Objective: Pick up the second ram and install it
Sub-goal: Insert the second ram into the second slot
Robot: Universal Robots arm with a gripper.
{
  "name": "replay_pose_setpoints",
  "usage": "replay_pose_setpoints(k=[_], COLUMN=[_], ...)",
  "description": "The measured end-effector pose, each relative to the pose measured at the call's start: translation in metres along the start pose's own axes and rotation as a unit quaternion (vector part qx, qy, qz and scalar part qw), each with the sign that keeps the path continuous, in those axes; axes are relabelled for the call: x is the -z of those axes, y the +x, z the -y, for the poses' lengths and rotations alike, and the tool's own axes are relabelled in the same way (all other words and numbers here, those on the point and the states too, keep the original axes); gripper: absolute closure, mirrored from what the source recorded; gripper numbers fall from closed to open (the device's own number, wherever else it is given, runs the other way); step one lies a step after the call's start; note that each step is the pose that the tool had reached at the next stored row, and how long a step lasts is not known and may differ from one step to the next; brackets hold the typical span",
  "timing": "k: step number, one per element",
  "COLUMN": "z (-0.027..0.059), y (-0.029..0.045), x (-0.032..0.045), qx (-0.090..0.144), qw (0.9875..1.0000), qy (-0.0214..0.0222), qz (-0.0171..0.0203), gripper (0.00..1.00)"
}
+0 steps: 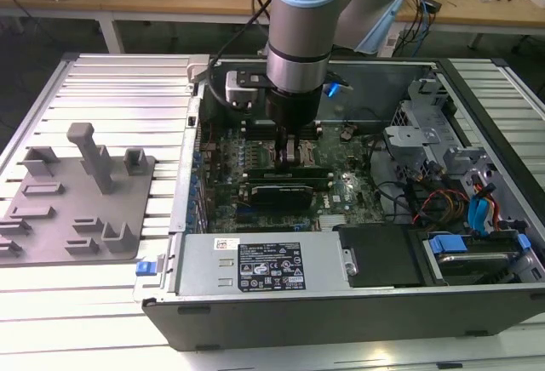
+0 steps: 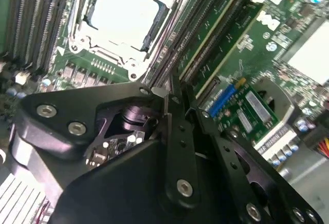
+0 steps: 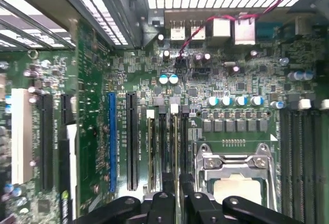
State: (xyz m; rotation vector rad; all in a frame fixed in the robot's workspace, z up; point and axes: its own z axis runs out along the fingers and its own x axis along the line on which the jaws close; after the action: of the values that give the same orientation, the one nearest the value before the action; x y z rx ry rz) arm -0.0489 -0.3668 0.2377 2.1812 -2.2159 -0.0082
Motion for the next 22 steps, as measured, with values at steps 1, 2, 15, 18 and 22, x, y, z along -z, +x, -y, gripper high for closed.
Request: replay_pose_setpoints(k=[1, 2, 15, 18, 22], z=[-0.0002, -0.0003, -0.0006, 0.0082, 0.0188], y=[0.0001, 0.0003, 0.0005, 0.0003, 0.0002], x=[0.0061, 0.0116, 0.0237, 0.0237, 0.0238], qx=[0.0, 0.0, 0.0, 0.0, 0.0], qw=[1.0, 1.0, 1.0, 1.0, 1.0], qy=[0.0, 0.0, 0.0001, 0.0002, 0.0002], qz=[0.0, 0.0, -0.0006, -0.0004, 0.0001], gripper=[0.84, 0.84, 0.92, 0.92, 0.92])
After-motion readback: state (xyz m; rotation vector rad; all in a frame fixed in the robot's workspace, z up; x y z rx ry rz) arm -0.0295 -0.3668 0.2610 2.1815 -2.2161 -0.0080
